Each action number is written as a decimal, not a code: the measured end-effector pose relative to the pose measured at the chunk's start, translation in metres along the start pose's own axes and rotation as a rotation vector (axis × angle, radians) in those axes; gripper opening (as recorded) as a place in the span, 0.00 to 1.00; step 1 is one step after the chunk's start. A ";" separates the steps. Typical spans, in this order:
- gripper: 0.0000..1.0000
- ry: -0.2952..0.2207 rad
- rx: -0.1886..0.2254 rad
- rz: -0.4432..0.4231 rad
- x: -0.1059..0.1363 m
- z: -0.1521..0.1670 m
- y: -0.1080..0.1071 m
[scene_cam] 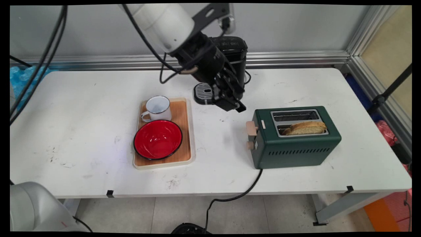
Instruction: Press the toaster switch
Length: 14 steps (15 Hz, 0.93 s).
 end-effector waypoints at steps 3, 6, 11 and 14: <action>0.00 -0.020 0.000 0.001 0.003 0.012 -0.001; 0.00 -0.046 0.005 -0.003 0.005 0.025 -0.003; 0.00 -0.071 0.007 -0.011 0.005 0.039 -0.006; 0.00 -0.083 0.005 -0.015 0.005 0.047 -0.007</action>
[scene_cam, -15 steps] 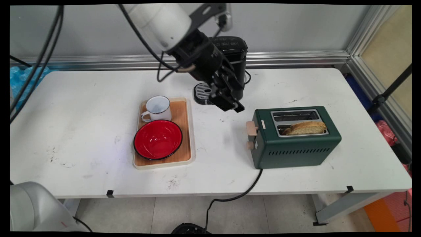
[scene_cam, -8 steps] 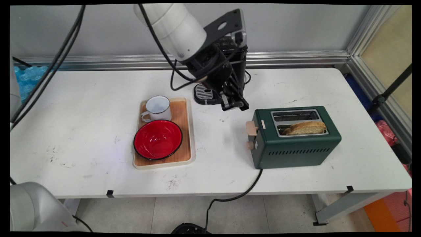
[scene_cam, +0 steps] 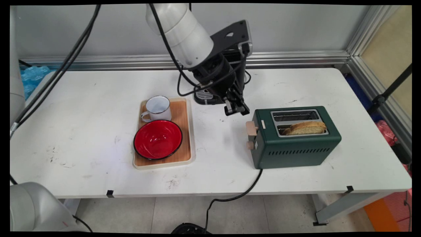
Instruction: Press the toaster switch
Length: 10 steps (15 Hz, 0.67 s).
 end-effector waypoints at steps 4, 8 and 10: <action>0.00 -0.014 -0.004 -0.005 0.000 0.011 -0.001; 0.00 -0.024 -0.011 -0.010 0.000 0.024 -0.002; 0.00 -0.028 -0.014 -0.012 0.000 0.029 -0.003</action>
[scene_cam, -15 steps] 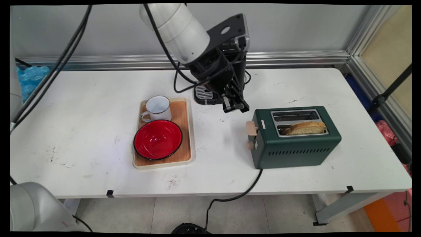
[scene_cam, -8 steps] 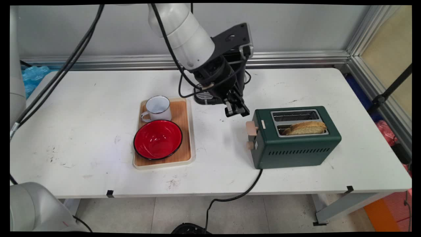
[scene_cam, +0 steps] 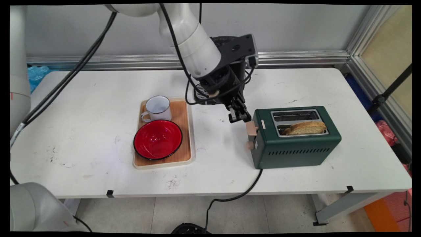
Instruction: Press the toaster switch
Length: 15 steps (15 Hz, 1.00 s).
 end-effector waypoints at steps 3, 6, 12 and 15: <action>0.00 -0.009 -0.004 -0.001 0.000 0.012 -0.002; 0.00 -0.015 -0.006 -0.005 0.000 0.022 -0.003; 0.00 -0.029 -0.012 -0.010 -0.003 0.041 -0.004; 0.00 -0.036 -0.015 -0.013 -0.005 0.049 -0.005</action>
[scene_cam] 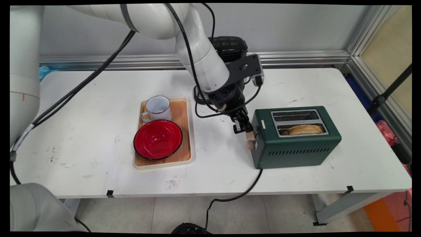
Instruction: Press the toaster switch
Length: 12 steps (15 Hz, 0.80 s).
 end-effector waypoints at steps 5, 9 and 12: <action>0.00 -0.009 -0.003 -0.006 -0.001 0.012 0.001; 0.00 -0.012 -0.003 -0.012 -0.001 0.018 0.001; 0.00 -0.016 -0.002 -0.016 -0.001 0.021 0.001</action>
